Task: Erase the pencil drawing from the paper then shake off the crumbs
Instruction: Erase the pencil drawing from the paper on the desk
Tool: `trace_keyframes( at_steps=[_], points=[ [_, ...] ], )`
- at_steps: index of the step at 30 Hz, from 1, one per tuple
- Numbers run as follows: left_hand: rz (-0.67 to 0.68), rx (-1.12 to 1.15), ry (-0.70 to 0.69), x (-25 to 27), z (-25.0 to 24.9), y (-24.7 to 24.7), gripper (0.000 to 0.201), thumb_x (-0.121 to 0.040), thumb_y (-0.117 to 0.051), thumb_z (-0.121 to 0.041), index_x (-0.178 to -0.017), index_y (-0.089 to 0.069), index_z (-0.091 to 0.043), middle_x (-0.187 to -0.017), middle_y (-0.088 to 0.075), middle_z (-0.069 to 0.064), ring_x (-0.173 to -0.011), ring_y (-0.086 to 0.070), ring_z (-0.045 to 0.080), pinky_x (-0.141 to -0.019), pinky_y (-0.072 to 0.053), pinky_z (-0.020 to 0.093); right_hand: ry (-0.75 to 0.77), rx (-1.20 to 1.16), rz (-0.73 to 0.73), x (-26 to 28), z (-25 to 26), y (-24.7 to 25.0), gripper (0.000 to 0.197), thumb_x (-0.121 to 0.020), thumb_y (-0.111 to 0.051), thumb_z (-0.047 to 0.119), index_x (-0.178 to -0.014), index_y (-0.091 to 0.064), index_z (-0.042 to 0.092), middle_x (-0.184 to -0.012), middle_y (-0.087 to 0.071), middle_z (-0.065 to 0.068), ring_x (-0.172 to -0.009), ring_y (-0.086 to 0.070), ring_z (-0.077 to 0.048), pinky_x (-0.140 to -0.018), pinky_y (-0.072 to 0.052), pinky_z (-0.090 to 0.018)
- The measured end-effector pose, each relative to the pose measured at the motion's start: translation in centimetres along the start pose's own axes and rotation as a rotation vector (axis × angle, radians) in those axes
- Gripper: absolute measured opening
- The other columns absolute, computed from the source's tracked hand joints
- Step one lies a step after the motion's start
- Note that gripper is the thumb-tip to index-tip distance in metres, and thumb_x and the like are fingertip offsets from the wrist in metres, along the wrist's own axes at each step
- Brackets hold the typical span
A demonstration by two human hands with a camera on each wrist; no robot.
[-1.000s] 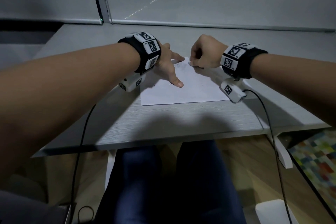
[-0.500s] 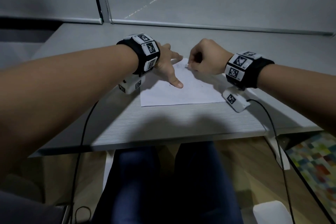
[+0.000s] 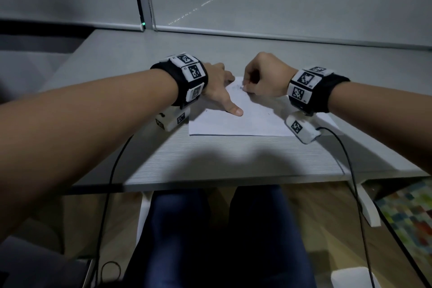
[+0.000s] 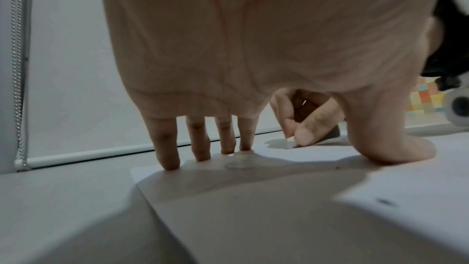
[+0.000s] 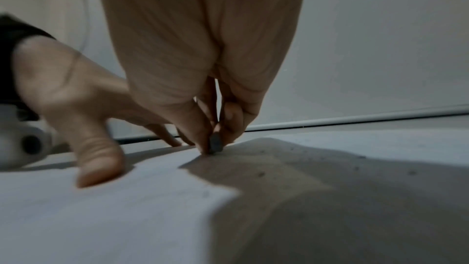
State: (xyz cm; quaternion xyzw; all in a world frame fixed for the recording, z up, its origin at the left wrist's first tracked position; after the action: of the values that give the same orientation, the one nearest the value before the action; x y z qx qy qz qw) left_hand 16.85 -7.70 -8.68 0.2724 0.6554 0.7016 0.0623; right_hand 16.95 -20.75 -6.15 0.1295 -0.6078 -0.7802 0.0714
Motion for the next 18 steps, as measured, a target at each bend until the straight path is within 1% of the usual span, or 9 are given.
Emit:
trace_keyframes(
  at_steps=[2, 4, 8, 10, 12, 14, 15, 16, 18],
  points=[
    [-0.007, 0.006, -0.003, -0.1, 0.0, 0.1, 0.128, -0.059, -0.063, -0.097, -0.165, -0.024, -0.037, -0.155, -0.035, -0.003, -0.144, -0.041, 0.032, -0.108, -0.038, 0.049, 0.054, -0.022, 0.019, 0.6, 1.2, -0.5, 0.011, -0.085, -0.078, 0.02, -0.075, -0.077, 0.015, -0.069, -0.072, 0.004, -0.064, -0.064, -0.007, -0.061, -0.047, -0.02],
    [-0.015, 0.007, -0.002, -0.1, 0.1, 0.2, 0.128, -0.059, -0.064, -0.097, -0.165, -0.025, -0.036, -0.153, -0.036, -0.004, -0.143, -0.043, 0.032, -0.106, -0.039, 0.048, 0.069, -0.024, 0.034, 0.4, 1.4, -0.6, 0.011, -0.085, -0.079, 0.023, -0.076, -0.078, 0.016, -0.069, -0.072, 0.005, -0.064, -0.064, -0.008, -0.061, -0.049, -0.02],
    [-0.015, -0.001, 0.011, -0.1, 0.0, 0.2, 0.126, -0.061, -0.064, -0.095, -0.165, -0.024, -0.036, -0.154, -0.035, -0.004, -0.143, -0.043, 0.032, -0.106, -0.039, 0.048, -0.018, 0.004, 0.017, -1.0, -0.1, 0.2, 0.01, -0.084, -0.079, 0.019, -0.078, -0.08, 0.012, -0.069, -0.072, 0.002, -0.062, -0.063, -0.01, -0.065, -0.053, -0.027],
    [-0.01, -0.004, 0.019, -0.1, 0.0, 0.2, 0.126, -0.063, -0.064, -0.095, -0.166, -0.022, -0.036, -0.157, -0.033, -0.003, -0.146, -0.04, 0.032, -0.109, -0.038, 0.049, -0.061, 0.023, 0.0, -1.5, -0.7, 0.5, 0.01, -0.085, -0.077, 0.016, -0.079, -0.08, 0.009, -0.069, -0.071, 0.0, -0.064, -0.063, -0.015, -0.066, -0.056, -0.03],
    [-0.005, -0.012, 0.024, -0.1, 0.0, 0.2, 0.127, -0.062, -0.063, -0.096, -0.166, -0.022, -0.036, -0.157, -0.034, -0.003, -0.146, -0.04, 0.033, -0.11, -0.038, 0.05, -0.058, 0.021, -0.008, -1.5, -0.5, 0.4, 0.01, -0.085, -0.076, 0.016, -0.078, -0.079, 0.009, -0.07, -0.072, -0.001, -0.067, -0.067, -0.018, -0.061, -0.052, -0.024],
    [-0.004, -0.017, 0.022, -0.2, 0.0, 0.2, 0.126, -0.062, -0.063, -0.096, -0.165, -0.024, -0.036, -0.154, -0.035, -0.002, -0.144, -0.042, 0.033, -0.11, -0.039, 0.05, -0.01, 0.001, 0.006, -1.0, 0.6, -0.2, 0.011, -0.086, -0.076, 0.018, -0.077, -0.077, 0.011, -0.069, -0.071, 0.002, -0.064, -0.065, -0.01, -0.057, -0.045, -0.016],
    [-0.003, -0.018, 0.02, -0.3, -0.1, 0.1, 0.124, -0.062, -0.064, -0.095, -0.164, -0.025, -0.037, -0.151, -0.037, -0.002, -0.142, -0.043, 0.033, -0.108, -0.039, 0.049, 0.025, -0.006, 0.017, -0.6, 1.3, -0.6, 0.012, -0.086, -0.075, 0.018, -0.076, -0.076, 0.011, -0.068, -0.07, 0.003, -0.061, -0.062, -0.006, -0.056, -0.042, -0.014],
    [-0.004, -0.017, 0.015, -0.3, -0.1, 0.2, 0.12, -0.063, -0.065, -0.094, -0.163, -0.027, -0.038, -0.148, -0.038, -0.001, -0.141, -0.044, 0.033, -0.105, -0.039, 0.047, 0.055, -0.014, 0.027, -0.3, 1.9, -0.9, 0.012, -0.086, -0.074, 0.017, -0.075, -0.074, 0.012, -0.066, -0.069, 0.004, -0.059, -0.06, -0.004, -0.055, -0.042, -0.014],
    [-0.01, -0.019, 0.011, -0.3, -0.3, 0.3, 0.116, -0.064, -0.066, -0.093, -0.161, -0.031, -0.039, -0.144, -0.04, 0.0, -0.137, -0.046, 0.033, -0.096, -0.038, 0.044, 0.074, -0.028, 0.029, -0.3, 2.4, -1.1, 0.011, -0.084, -0.072, 0.016, -0.074, -0.074, 0.013, -0.065, -0.068, 0.003, -0.058, -0.059, -0.005, -0.056, -0.044, -0.016]
  ],
)
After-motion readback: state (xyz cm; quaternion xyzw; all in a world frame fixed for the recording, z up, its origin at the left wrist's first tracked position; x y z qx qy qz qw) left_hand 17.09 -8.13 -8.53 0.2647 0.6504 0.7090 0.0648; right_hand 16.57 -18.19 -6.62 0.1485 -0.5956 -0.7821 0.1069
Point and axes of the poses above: each hand's wrist, its own x-axis away from the middle knuckle, its own y-axis out of the back of the hand, z = x × y, the point moved 8 cm from there along -x, towards the middle knuckle
